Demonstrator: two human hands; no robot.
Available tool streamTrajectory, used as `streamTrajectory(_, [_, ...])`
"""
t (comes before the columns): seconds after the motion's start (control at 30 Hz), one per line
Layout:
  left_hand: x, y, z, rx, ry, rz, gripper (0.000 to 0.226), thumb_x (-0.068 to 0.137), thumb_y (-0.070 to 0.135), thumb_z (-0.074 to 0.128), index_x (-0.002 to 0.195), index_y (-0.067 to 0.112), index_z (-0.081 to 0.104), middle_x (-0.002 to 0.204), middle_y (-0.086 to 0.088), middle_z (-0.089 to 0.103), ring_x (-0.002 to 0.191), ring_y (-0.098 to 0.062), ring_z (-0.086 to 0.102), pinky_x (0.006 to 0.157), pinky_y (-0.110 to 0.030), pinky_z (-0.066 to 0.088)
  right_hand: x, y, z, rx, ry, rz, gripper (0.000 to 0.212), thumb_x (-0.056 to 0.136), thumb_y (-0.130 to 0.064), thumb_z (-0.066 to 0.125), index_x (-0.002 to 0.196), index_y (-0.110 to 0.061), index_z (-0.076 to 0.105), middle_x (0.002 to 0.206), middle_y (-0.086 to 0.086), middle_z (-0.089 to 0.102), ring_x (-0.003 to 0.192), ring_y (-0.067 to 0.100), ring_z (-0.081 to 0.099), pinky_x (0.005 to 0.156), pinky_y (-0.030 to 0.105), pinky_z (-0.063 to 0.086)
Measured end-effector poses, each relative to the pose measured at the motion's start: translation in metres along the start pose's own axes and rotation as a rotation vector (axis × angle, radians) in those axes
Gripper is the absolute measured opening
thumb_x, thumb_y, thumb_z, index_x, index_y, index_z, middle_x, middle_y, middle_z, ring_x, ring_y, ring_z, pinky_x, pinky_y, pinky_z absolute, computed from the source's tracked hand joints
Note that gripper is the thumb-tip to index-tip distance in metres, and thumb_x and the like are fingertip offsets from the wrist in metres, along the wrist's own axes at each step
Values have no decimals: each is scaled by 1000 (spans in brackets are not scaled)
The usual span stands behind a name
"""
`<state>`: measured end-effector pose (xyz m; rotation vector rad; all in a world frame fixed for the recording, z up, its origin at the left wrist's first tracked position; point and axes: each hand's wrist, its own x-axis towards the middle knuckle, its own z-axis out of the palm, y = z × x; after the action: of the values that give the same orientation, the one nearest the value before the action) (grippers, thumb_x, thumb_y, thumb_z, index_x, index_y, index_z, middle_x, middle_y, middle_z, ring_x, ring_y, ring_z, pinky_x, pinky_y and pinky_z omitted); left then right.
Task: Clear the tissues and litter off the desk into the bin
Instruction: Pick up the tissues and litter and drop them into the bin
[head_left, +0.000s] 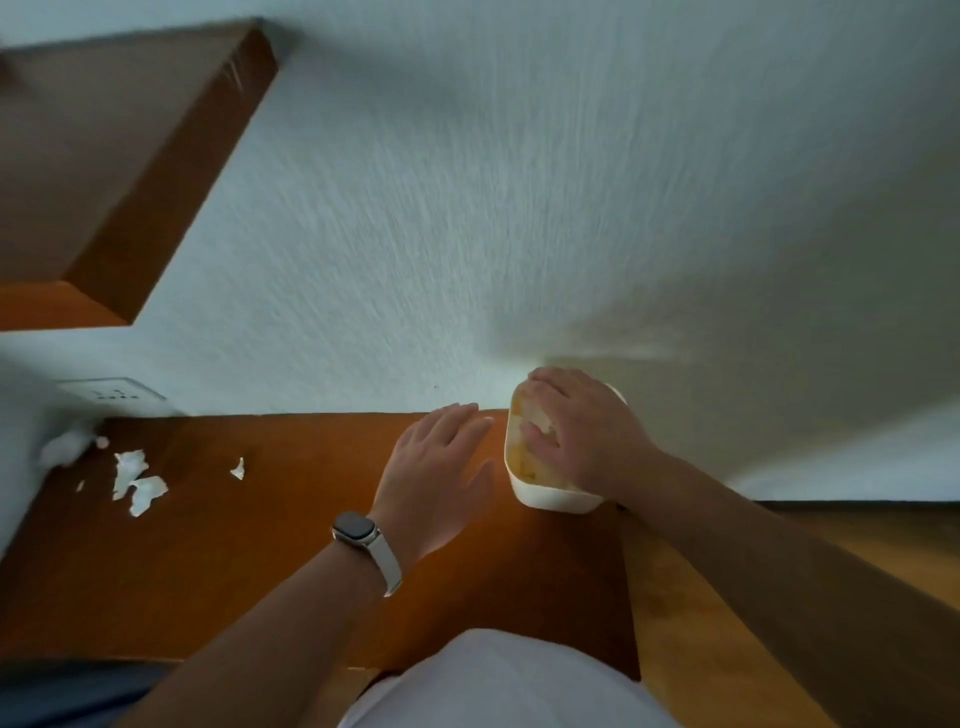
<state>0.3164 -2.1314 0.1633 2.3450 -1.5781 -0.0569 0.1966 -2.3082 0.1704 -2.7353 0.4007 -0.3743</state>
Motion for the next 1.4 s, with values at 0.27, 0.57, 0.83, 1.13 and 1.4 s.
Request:
streamTrajectory(0.27, [-44, -44, -27, 128, 48, -98, 43, 94, 41, 51, 133, 20, 51, 139, 0, 51, 131, -19, 41, 107, -36, 26, 29, -59, 10, -104, -99, -202, 43, 93, -40, 52, 125, -12, 57, 130, 9, 55, 118, 26, 50, 91, 43, 42])
streamTrajectory(0.57, [-98, -109, -58, 155, 62, -214, 43, 95, 42, 50, 133, 22, 52, 140, -2, 51, 132, -23, 43, 107, -43, 31, 59, -131, 51, -135, -165, -337, 46, 96, -46, 39, 128, -15, 53, 131, 5, 54, 119, 23, 48, 95, 40, 42])
streamTrajectory(0.83, [-159, -210, -82, 143, 36, -247, 45, 95, 46, 47, 134, 25, 50, 141, -1, 51, 133, -24, 43, 107, -44, 32, 89, -227, 112, -181, -251, -310, 52, 96, -55, 31, 132, -20, 47, 135, 1, 51, 125, 20, 44, 101, 38, 38])
streamTrajectory(1.13, [-216, -341, -87, 91, 4, -264, 43, 92, 39, 55, 131, 19, 56, 135, -5, 55, 127, -25, 49, 100, -43, 40, 121, -309, 200, -246, -325, -189, 50, 92, -54, 34, 128, -22, 48, 131, 0, 54, 122, 20, 49, 98, 37, 38])
streamTrajectory(1.4, [-222, -415, -61, -9, -87, -392, 47, 92, 36, 57, 136, 19, 51, 140, -8, 50, 128, -25, 47, 96, -42, 46, 152, -316, 259, -268, -359, -87, 41, 92, -45, 48, 125, -21, 51, 119, -4, 58, 106, 12, 55, 87, 27, 46])
